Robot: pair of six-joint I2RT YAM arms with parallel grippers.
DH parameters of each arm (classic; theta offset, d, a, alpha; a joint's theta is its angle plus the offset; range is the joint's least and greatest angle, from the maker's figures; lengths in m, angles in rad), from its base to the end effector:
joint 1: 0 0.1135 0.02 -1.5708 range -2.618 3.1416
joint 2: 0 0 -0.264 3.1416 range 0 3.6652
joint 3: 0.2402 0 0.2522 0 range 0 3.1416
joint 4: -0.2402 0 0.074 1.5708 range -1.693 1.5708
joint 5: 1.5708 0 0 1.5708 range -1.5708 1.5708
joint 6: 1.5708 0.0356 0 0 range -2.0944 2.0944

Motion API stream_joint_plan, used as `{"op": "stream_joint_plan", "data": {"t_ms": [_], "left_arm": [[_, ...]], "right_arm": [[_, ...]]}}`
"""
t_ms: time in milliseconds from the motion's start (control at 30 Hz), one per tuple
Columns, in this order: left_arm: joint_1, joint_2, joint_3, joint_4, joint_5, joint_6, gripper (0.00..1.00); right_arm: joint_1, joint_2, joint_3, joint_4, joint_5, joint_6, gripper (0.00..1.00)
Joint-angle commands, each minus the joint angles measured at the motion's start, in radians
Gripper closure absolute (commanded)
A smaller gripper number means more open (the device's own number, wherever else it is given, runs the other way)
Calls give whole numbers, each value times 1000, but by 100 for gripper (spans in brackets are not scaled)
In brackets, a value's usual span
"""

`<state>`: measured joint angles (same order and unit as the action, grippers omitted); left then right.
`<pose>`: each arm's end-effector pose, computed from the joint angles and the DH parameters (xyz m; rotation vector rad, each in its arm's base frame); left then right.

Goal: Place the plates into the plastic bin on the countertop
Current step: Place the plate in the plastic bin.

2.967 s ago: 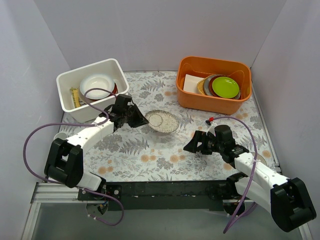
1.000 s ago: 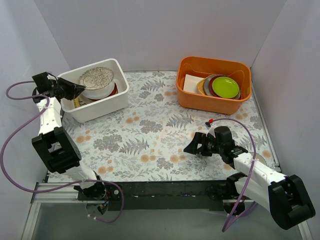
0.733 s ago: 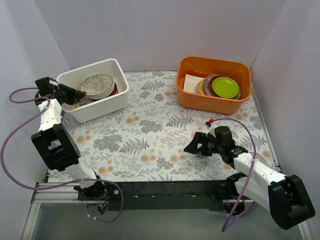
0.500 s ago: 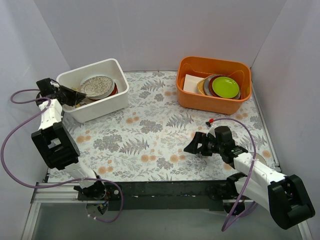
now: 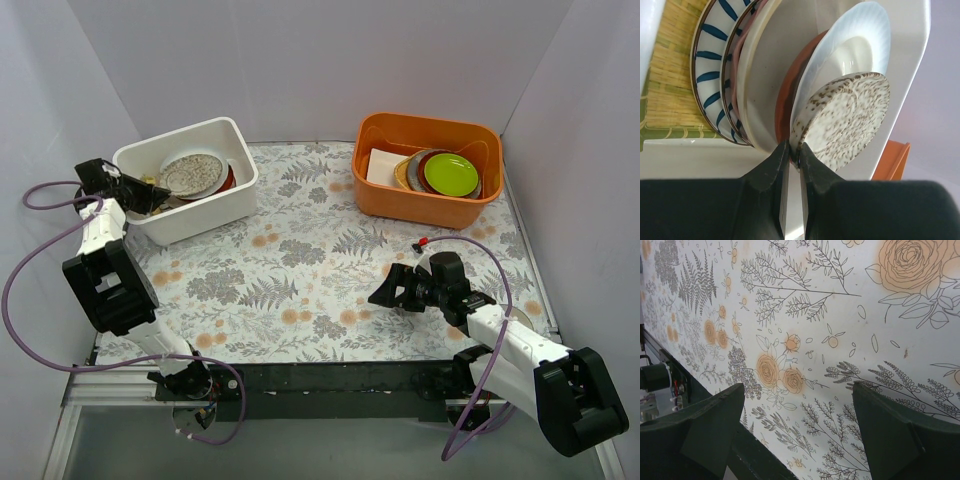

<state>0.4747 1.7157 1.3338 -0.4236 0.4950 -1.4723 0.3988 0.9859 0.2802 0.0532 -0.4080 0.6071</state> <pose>0.3464 0.1590 0.2632 -1.9256 1.6175 -1.0369 0.1644 0.0846 0.1556 0.0053 2.3509 0.9812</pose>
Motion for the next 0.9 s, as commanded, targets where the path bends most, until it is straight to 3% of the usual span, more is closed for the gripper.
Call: {"op": "stream_joint_plan", "data": {"t_ms": [0, 333, 533, 867], "left_arm": [[7, -10, 8, 45, 11, -8, 90], [5, -31, 13, 51, 19, -13, 71], [5, -53, 2, 51, 20, -14, 41], [5, -149, 4, 23, 16, 18, 16]], "right_arm": [[-6, -1, 5, 25, -18, -7, 4], [-9, -12, 5, 17, -22, -9, 4], [-12, -24, 4, 8, -17, -12, 4], [-15, -36, 4, 2, -20, -13, 4]]}}
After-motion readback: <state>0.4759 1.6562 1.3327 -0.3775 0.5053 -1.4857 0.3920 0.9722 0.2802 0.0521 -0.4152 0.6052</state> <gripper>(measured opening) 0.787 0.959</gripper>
